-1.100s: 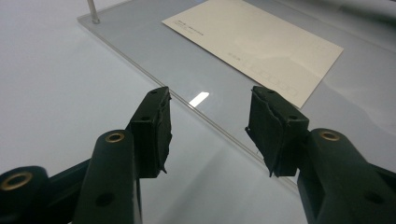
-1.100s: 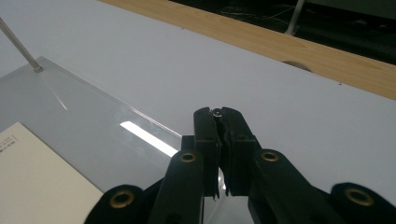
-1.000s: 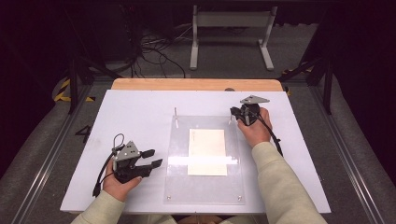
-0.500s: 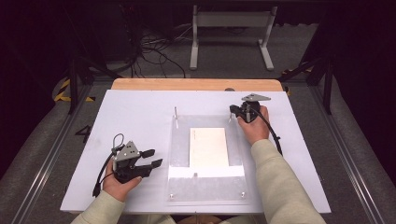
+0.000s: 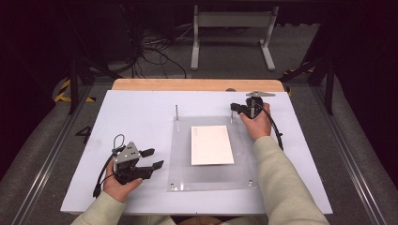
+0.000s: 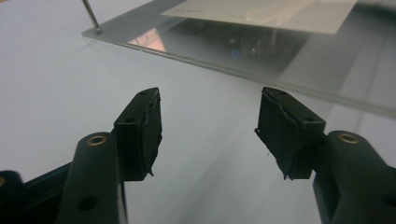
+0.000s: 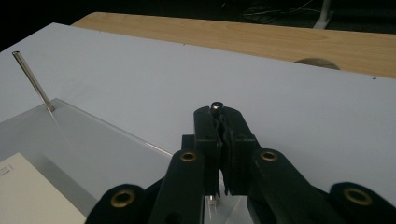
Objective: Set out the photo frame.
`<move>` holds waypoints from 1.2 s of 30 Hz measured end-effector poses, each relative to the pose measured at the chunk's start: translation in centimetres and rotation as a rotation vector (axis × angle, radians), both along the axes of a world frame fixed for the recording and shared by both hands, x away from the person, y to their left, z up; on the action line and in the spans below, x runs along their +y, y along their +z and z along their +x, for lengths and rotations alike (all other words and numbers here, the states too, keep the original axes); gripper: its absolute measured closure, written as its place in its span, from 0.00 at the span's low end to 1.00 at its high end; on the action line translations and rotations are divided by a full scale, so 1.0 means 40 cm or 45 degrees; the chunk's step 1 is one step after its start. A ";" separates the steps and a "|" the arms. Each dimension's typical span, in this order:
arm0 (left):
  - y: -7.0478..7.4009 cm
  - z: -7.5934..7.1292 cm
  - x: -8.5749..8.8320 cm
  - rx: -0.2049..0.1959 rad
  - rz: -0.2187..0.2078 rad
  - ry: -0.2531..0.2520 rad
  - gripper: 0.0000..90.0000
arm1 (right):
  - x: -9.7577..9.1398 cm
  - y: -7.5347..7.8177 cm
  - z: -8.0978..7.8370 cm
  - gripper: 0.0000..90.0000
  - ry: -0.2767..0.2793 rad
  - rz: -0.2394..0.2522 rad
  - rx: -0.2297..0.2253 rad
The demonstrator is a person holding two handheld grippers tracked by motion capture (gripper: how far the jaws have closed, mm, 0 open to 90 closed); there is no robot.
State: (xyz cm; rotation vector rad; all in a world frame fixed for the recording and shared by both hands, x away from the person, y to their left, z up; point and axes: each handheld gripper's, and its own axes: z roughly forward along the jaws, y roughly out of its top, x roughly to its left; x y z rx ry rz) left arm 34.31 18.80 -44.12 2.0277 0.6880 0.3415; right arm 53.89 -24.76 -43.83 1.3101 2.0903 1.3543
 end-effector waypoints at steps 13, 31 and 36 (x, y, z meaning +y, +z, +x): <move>0.016 0.005 -0.050 -0.149 -0.035 -0.043 0.21 | -0.003 -0.014 0.027 0.95 -0.045 0.092 0.040; 0.084 0.057 -0.127 -0.350 -0.245 0.048 0.13 | -0.004 -0.026 0.044 0.95 -0.083 0.168 0.082; 0.095 0.060 -0.150 -0.360 -0.245 0.024 0.24 | -0.004 -0.027 0.043 0.95 -0.084 0.174 0.083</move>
